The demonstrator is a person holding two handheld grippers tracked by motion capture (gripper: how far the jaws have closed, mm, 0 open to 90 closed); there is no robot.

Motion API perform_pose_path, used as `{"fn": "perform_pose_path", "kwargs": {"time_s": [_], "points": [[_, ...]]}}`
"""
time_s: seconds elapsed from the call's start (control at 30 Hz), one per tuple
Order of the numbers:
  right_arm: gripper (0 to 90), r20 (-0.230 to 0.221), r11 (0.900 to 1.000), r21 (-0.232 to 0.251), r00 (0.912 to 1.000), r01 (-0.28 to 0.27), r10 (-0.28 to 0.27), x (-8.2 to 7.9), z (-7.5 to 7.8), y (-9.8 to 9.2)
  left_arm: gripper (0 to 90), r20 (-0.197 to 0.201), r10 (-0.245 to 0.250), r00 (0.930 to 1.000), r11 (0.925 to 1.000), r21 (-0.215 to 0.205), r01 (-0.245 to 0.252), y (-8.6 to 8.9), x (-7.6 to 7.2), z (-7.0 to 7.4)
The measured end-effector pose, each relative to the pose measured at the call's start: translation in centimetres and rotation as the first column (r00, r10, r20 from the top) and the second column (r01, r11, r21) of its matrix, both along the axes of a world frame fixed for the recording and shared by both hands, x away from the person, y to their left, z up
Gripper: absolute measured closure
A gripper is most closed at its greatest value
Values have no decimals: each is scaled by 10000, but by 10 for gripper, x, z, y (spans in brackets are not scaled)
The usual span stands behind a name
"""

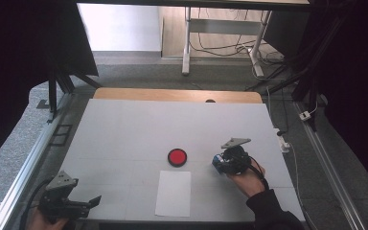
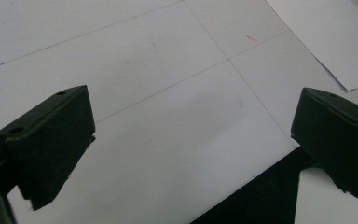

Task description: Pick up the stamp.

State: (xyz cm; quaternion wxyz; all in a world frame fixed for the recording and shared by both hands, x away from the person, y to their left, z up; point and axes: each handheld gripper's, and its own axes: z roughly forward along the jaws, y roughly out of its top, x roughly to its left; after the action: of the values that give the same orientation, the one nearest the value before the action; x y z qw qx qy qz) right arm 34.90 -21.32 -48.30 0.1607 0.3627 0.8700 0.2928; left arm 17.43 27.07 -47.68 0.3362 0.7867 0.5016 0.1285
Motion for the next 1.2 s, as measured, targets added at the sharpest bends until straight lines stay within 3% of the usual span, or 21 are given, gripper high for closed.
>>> {"fn": "perform_pose_path", "kwargs": {"time_s": [0.43, 0.77, 1.2], "points": [[701, -262, 10000, 63, 9997, -22, 24, 1, 1, 1, 0, -14, -24, 10000, 10000, 2, 24, -1, 0, 0], [713, -477, 9997, 246, 9989, -9, 21, 2, 2, 0, 1, -28, -44, 10000, 10000, 55, 44, -1, 0, 0], [713, -46, 9979, 529, 9992, -387, 390, -4, 13, -2, 5, -85, -257, 9996, 9996, -125, 256, 0, 1, 0]]}}
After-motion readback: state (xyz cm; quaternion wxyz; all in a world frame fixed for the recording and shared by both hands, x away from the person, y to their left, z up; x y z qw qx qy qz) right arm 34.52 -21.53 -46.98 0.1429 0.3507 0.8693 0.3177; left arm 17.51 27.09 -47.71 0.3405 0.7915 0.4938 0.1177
